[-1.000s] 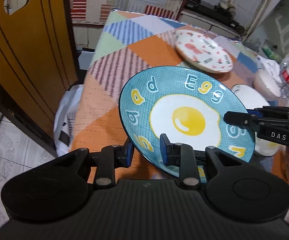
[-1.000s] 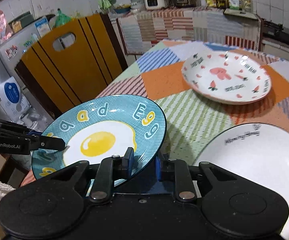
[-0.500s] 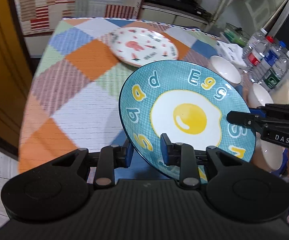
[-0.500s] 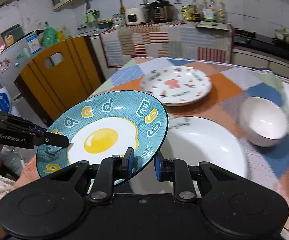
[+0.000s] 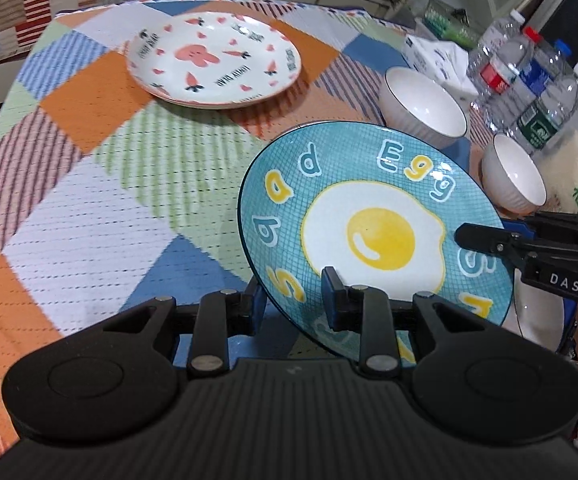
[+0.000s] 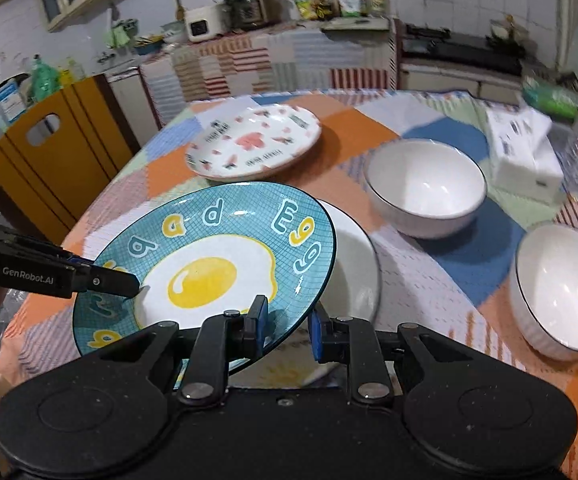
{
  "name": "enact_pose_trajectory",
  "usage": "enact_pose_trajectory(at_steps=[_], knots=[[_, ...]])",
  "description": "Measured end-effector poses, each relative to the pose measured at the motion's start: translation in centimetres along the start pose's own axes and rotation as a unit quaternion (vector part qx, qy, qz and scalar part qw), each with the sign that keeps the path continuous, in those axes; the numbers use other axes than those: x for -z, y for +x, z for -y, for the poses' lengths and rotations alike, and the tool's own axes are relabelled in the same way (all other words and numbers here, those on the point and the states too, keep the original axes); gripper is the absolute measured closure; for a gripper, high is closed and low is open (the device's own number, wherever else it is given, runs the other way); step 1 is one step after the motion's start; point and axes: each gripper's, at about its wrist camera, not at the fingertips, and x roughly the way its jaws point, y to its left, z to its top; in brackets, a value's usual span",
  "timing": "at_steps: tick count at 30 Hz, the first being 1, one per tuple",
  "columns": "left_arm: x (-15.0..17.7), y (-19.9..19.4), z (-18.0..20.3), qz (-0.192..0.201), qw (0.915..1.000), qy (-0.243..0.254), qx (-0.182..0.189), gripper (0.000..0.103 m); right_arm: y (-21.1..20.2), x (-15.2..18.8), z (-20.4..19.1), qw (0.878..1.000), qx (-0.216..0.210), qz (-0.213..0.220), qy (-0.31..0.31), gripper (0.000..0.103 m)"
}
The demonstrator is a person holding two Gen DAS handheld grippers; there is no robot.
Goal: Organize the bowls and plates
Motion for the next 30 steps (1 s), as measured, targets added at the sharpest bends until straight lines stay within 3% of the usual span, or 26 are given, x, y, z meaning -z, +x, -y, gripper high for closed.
enact_pose_trajectory(at_steps=[22,30], knots=[[-1.1,2.1,0.2,-0.040,0.9990,0.009,-0.018,0.076,1.9,0.3,1.1,0.999,0.012,-0.036,0.023,0.077],[-1.8,3.0,-0.6,-0.066,0.9978,0.008,-0.005,0.075,2.2,-0.6,-1.4,0.993,0.076,-0.089,0.016,0.072]])
